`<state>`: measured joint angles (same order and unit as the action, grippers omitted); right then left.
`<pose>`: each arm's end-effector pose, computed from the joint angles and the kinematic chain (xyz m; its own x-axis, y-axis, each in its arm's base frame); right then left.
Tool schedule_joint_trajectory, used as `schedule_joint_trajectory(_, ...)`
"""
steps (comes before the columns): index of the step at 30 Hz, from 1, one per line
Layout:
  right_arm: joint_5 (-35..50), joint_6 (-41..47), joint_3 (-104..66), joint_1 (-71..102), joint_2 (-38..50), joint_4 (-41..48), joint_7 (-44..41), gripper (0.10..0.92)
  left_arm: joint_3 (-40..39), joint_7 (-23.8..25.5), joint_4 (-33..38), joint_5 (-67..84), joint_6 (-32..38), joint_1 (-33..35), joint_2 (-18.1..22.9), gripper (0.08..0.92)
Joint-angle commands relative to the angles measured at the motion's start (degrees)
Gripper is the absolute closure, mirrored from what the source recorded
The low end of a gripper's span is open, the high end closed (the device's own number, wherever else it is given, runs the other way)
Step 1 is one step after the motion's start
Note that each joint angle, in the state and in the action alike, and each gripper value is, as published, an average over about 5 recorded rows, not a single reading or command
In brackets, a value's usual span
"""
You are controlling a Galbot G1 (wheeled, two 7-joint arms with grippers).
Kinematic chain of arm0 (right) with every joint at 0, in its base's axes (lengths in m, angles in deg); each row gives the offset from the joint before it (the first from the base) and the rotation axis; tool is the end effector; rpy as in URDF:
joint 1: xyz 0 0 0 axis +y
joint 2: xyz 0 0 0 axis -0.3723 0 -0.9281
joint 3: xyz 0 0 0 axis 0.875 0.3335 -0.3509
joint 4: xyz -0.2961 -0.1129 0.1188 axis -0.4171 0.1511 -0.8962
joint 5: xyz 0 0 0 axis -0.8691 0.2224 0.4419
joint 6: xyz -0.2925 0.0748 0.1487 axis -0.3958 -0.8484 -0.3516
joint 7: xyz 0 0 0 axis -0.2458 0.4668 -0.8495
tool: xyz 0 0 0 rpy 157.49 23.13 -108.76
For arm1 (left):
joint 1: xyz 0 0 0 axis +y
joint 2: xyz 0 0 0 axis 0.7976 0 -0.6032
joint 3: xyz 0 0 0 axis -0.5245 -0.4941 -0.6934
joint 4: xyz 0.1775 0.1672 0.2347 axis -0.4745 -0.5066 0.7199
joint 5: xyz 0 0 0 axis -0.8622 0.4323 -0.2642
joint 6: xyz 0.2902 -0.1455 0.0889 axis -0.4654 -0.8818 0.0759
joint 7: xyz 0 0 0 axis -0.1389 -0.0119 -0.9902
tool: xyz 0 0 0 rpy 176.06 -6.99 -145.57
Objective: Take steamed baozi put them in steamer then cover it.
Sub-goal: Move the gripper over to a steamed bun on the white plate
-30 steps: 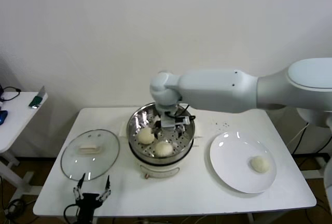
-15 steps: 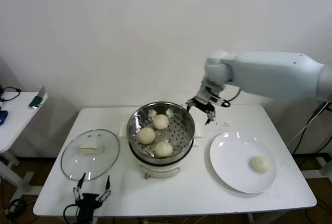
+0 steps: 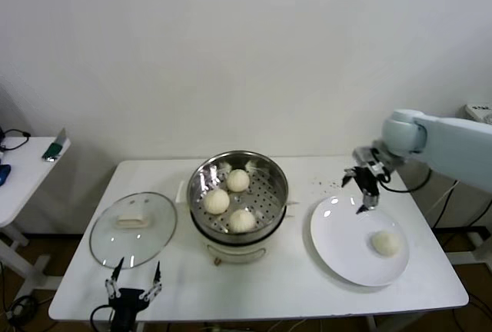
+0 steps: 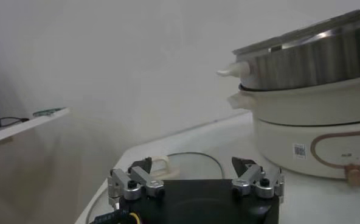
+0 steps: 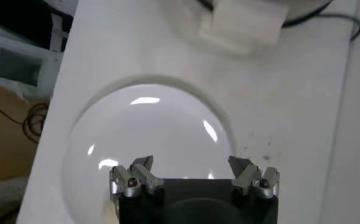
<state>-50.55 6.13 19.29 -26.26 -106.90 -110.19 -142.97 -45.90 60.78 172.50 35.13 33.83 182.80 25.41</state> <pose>0.4871 -0.1600 -0.1199 -0.0811 -0.1083 0.9908 -0.9856 -0.1391 -0.0959 0.0939 0.0644 -0.3828 -0.9810 -0.0874 0.1731 -0.0339 0.9563 0.2905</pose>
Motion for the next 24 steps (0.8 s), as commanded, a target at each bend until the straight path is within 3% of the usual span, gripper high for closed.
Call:
schedule_joint_trajectory(1,-8.47,4.29,-12.04,17.5,8.04,2.7,-0.89,0.203,0.05,-0.03,0.08,-0.19,-0.12,0.21,0.29,0.177)
schedule_joint_trajectory(24,-12.4,3.22,-19.11,25.2,4.23,8.96,-0.38,0.203,-0.09,-0.03,-1.38,-1.07,-0.49,-0.87,1.1,0.177)
